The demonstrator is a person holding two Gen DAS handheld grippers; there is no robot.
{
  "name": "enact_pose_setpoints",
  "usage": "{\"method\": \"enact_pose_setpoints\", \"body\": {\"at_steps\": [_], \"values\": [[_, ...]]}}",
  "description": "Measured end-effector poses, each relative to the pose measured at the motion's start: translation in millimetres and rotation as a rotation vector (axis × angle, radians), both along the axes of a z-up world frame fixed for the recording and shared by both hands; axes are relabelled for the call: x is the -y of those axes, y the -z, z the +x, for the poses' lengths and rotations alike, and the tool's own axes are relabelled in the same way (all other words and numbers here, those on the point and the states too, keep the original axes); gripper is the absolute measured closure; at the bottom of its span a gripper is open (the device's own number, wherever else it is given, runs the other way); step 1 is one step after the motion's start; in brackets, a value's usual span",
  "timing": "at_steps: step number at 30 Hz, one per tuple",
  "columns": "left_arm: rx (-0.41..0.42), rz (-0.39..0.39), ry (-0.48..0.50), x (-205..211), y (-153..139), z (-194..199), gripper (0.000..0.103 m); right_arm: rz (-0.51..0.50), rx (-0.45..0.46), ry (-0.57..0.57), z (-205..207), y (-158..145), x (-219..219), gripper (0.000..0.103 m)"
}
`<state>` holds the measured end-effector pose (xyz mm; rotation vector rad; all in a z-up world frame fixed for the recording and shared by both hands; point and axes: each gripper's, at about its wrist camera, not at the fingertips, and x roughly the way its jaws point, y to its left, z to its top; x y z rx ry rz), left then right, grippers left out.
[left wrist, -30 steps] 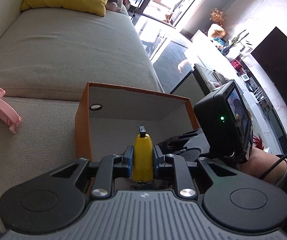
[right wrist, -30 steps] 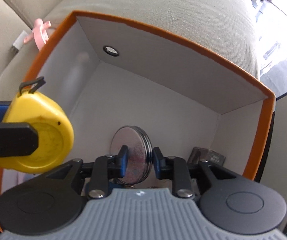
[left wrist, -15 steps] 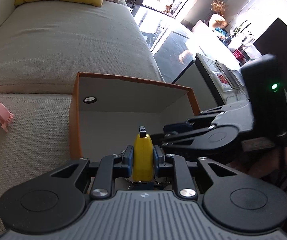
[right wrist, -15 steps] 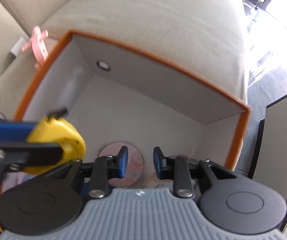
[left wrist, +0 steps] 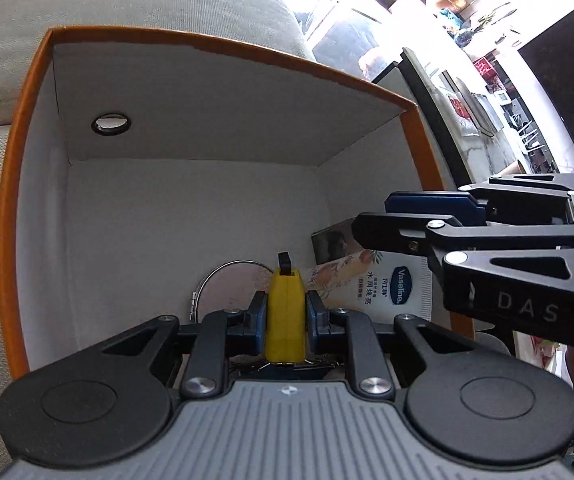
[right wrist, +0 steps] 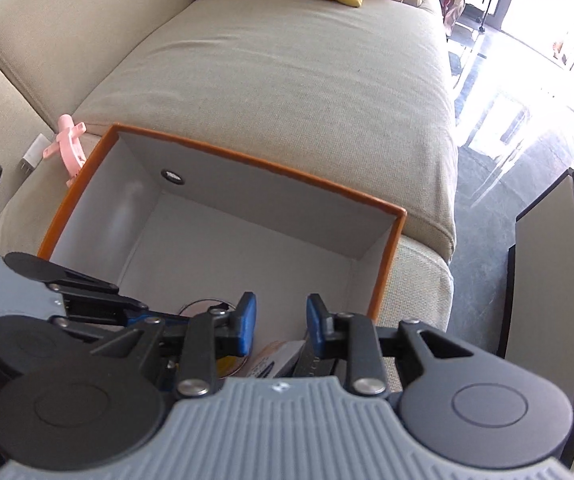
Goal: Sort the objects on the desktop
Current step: 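Lower both items into the box and open the left gripper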
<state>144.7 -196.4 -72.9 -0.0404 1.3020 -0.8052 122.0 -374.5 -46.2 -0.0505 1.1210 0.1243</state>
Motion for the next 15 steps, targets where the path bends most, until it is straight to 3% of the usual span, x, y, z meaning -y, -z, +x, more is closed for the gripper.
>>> {"method": "enact_pose_setpoints", "body": {"at_steps": [9,15], "values": [[0.072,0.077,0.033,6,-4,-5,0.076,0.016,-0.011,-0.001,-3,4,3,0.073],[0.174,0.164,0.077,8,-7,-14,0.061,0.022,-0.015,0.002,-6,6,3,0.073]]}}
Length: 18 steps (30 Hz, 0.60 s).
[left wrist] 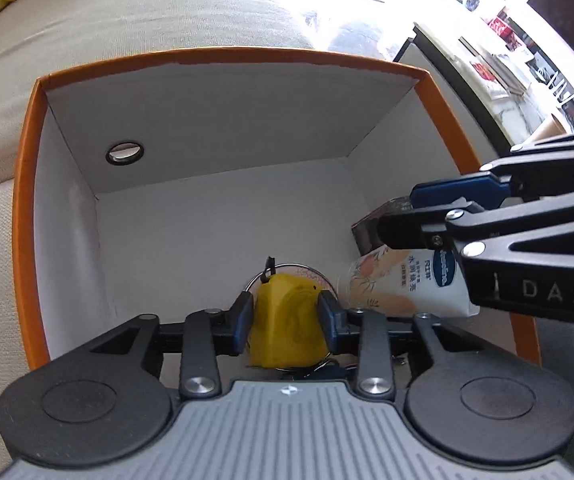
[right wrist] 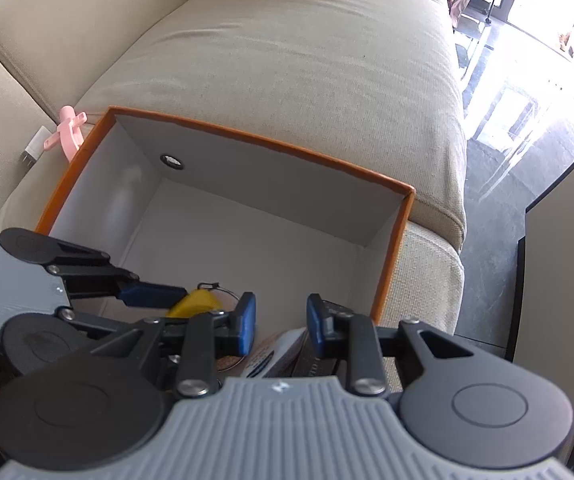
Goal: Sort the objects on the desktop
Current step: 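Lower both items into the box and open the left gripper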
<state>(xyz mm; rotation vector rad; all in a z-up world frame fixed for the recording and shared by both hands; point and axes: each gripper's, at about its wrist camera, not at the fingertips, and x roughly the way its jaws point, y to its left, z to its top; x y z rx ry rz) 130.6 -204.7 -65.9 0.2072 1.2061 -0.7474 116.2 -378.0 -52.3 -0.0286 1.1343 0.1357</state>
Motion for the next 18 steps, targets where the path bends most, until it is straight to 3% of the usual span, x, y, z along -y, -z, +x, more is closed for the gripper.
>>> {"method": "enact_pose_setpoints", "body": {"at_steps": [8,13,18], "values": [[0.039,0.026,0.003,0,0,-5,0.054,0.008,0.003,0.009,-4,0,0,0.073],[-0.03,0.008,-0.006,-7,-5,-6,0.054,0.011,0.007,0.012,-7,-1,1,0.073],[-0.028,0.014,-0.012,-13,-5,-10,0.062,0.01,0.008,0.019,-9,-1,0,0.073]]}}
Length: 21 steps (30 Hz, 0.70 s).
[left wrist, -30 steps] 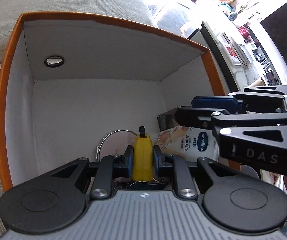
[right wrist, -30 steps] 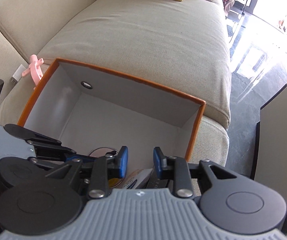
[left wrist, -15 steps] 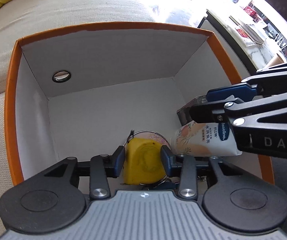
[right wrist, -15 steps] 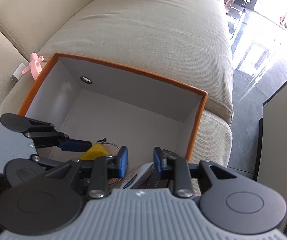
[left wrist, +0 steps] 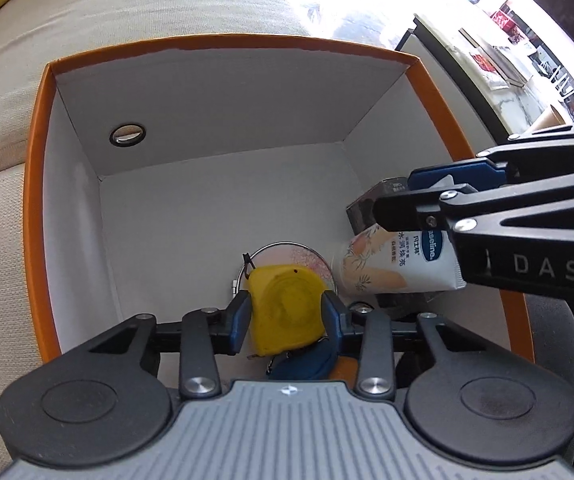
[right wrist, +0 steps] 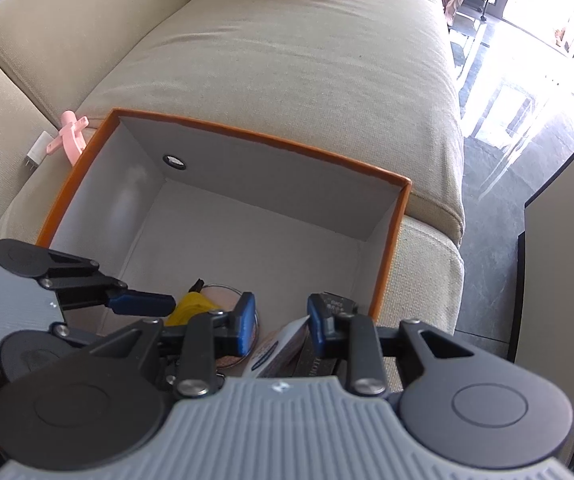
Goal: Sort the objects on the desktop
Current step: 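Lower both items into the box and open the left gripper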
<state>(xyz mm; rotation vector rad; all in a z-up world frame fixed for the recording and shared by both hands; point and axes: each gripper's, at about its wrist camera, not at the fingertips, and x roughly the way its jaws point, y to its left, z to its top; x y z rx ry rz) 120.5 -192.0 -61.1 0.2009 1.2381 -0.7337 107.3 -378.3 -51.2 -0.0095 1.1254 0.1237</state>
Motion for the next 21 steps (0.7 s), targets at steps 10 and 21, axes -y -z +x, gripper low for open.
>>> {"method": "enact_pose_setpoints", "body": {"at_steps": [10,21], "values": [[0.002,-0.055,-0.033,6,8,0,0.065,0.0,0.0,0.0,-2,-1,-1,0.07],[0.055,-0.124,-0.02,-7,-30,-9,0.065,-0.003,0.012,0.001,-4,-11,-9,0.07]]}}
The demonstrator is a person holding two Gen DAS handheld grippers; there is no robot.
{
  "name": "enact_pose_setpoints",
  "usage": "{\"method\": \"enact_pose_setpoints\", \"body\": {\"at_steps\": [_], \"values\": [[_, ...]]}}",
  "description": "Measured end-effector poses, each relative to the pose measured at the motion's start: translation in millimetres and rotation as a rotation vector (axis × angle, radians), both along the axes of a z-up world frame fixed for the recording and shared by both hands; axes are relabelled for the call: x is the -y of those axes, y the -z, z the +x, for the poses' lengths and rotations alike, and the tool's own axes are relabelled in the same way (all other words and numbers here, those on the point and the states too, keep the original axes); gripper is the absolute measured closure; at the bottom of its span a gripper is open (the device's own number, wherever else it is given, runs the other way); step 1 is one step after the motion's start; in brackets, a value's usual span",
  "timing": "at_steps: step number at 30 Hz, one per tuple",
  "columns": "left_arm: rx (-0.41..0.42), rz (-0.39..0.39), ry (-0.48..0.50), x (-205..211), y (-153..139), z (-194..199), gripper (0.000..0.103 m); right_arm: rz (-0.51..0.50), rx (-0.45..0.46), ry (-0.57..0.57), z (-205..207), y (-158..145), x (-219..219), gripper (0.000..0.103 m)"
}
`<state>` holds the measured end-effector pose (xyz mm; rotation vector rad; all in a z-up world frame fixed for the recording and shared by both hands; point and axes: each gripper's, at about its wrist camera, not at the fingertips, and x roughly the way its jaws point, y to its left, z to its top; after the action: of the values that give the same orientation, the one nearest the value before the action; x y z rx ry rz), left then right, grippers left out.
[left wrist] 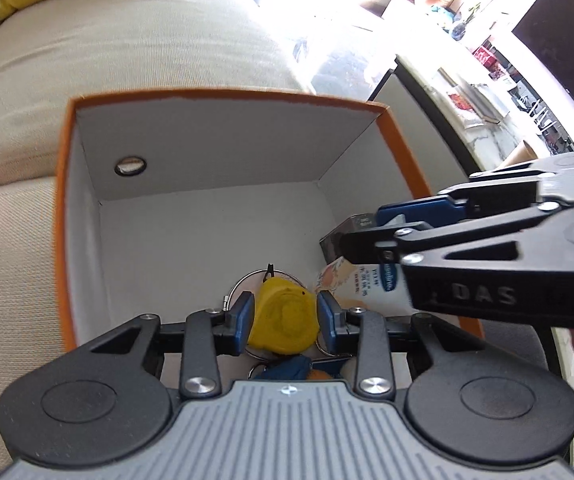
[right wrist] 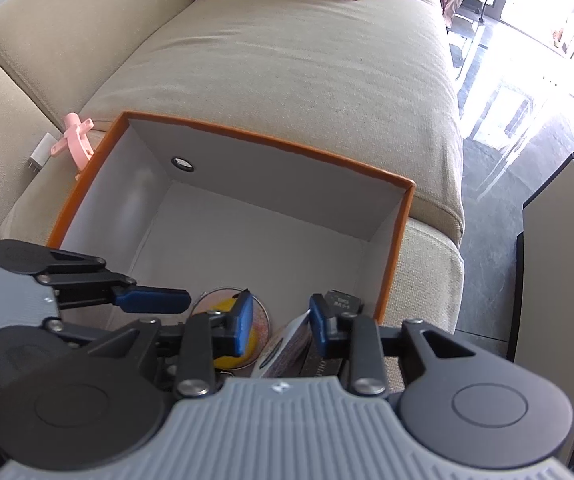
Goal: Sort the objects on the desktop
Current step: 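Lower both items into the box and open the left gripper, then move both grippers back to the pink selfie stick and white charger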
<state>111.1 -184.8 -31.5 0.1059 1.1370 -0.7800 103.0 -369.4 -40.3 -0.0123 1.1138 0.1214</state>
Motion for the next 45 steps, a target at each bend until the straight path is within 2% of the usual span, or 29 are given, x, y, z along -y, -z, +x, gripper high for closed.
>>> {"method": "enact_pose_setpoints", "body": {"at_steps": [6,8,9,11,15,18,23,29,34,43,45], "values": [[0.083,-0.049,-0.046,-34,-32,-15,0.065,0.007,0.039,-0.012,-6,-14,-16,0.07],[0.118,-0.061,-0.082,-48,-40,-19,0.065,0.019,0.086,-0.013,-11,-18,-22,0.06],[0.137,-0.062,-0.101,-56,-43,-22,0.065,0.031,0.12,-0.015,-15,-20,-25,0.059],[0.17,-0.055,-0.141,-74,-50,-25,0.065,0.039,0.174,-0.036,-20,-24,-36,0.058],[0.235,-0.03,-0.211,-112,-60,-25,0.065,-0.015,0.256,-0.121,-24,-30,-66,0.055],[0.249,0.005,-0.264,-143,-63,-18,0.065,-0.03,0.282,-0.205,-20,-35,-95,0.055],[0.267,0.067,-0.338,-196,-64,-3,0.065,-0.008,0.248,-0.316,-5,-36,-145,0.055],[0.257,0.123,-0.407,-251,-56,20,0.065,-0.047,0.188,-0.418,20,-24,-209,0.055],[0.265,0.201,-0.439,-286,-40,45,0.065,-0.089,0.164,-0.497,44,-10,-255,0.055],[0.22,0.226,-0.507,-334,-5,96,0.064,-0.163,0.155,-0.611,99,19,-318,0.055],[0.209,0.169,-0.477,-336,-1,105,0.065,-0.164,0.161,-0.63,112,24,-327,0.055]]}}
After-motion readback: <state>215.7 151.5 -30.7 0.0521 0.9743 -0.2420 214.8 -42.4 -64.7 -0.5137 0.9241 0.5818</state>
